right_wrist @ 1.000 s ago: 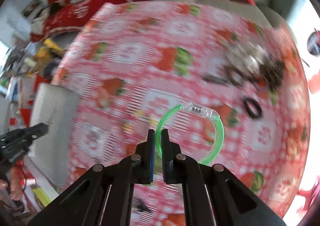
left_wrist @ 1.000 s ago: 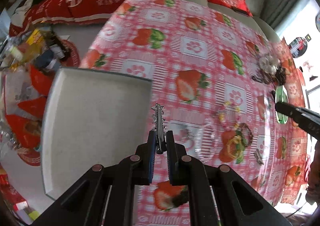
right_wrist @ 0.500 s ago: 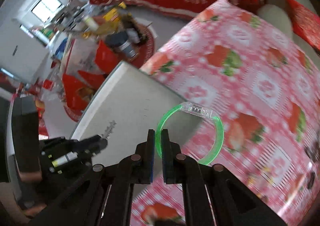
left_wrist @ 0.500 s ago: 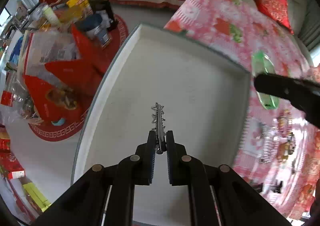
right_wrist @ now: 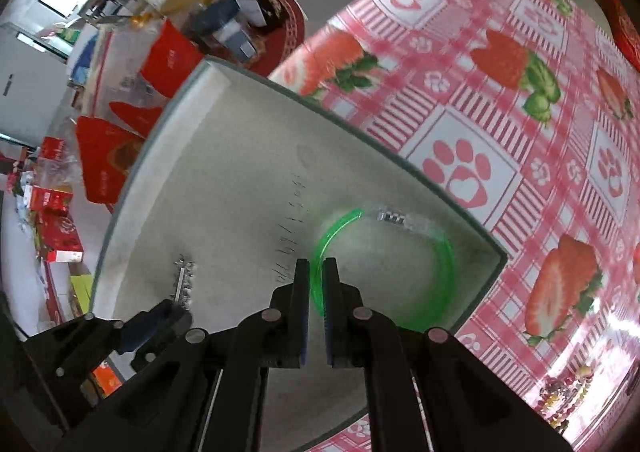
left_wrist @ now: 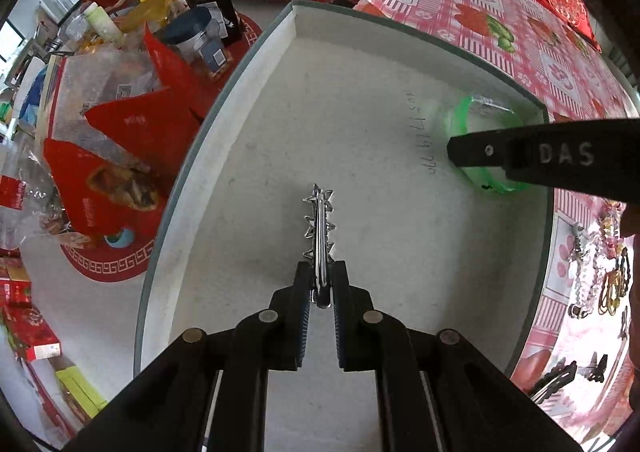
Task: Organize jewelry
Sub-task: 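Carry both items over the white tray and open both tools to drop them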
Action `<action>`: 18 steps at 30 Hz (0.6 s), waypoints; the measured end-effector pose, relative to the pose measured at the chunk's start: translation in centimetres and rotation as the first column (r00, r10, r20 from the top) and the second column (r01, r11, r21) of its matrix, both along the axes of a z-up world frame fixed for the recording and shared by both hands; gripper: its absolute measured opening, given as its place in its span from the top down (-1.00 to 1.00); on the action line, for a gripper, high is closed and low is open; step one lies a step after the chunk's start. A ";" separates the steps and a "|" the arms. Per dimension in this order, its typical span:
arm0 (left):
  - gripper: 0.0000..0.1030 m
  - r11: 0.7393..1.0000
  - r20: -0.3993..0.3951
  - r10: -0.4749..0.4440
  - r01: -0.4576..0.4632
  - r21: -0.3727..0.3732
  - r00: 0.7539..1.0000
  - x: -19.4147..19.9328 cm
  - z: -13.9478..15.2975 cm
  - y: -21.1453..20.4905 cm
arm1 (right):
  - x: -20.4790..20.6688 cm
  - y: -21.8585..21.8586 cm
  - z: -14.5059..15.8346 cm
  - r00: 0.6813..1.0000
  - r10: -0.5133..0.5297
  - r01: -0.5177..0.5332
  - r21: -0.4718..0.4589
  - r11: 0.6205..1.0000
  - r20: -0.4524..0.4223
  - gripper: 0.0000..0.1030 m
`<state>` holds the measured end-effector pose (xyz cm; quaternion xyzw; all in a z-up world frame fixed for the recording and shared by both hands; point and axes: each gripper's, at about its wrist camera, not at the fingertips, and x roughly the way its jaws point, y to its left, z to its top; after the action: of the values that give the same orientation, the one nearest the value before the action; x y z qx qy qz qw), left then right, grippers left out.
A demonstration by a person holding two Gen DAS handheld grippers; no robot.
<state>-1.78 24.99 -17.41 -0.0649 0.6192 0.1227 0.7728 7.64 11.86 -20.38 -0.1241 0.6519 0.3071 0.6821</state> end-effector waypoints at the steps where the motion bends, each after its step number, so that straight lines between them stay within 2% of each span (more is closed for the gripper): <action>1: 0.70 1.000 0.000 -0.007 0.007 0.003 1.000 0.0 0.0 0.0 | 0.0 -0.1 -0.2 1.000 -0.002 0.002 -0.003 1.000 -0.007 0.86; 10: 0.69 1.000 0.012 -0.007 0.007 0.016 1.000 -0.1 0.8 0.1 | 0.1 -0.6 0.6 0.999 -0.033 0.034 0.016 0.999 -0.036 0.83; 11: 0.69 1.000 0.013 -0.004 0.004 0.005 1.000 -0.2 1.0 0.2 | 0.1 -0.7 0.8 0.999 -0.038 0.039 0.024 0.999 -0.037 0.73; 14: 0.69 1.000 0.013 0.003 -0.003 -0.019 1.000 -0.3 1.3 0.4 | 0.1 -1.4 2.1 0.997 -0.062 0.064 0.052 0.997 -0.038 0.18; 18: 0.69 1.000 0.019 0.003 -0.003 -0.024 1.000 -0.4 2.0 0.6 | 0.0 -2.7 4.3 0.994 -0.098 0.101 0.088 0.991 -0.039 0.17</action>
<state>-2.19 25.58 -15.42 -0.0765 0.6133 0.1157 0.7775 7.68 9.21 -16.11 -0.0551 0.6544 0.3040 0.6901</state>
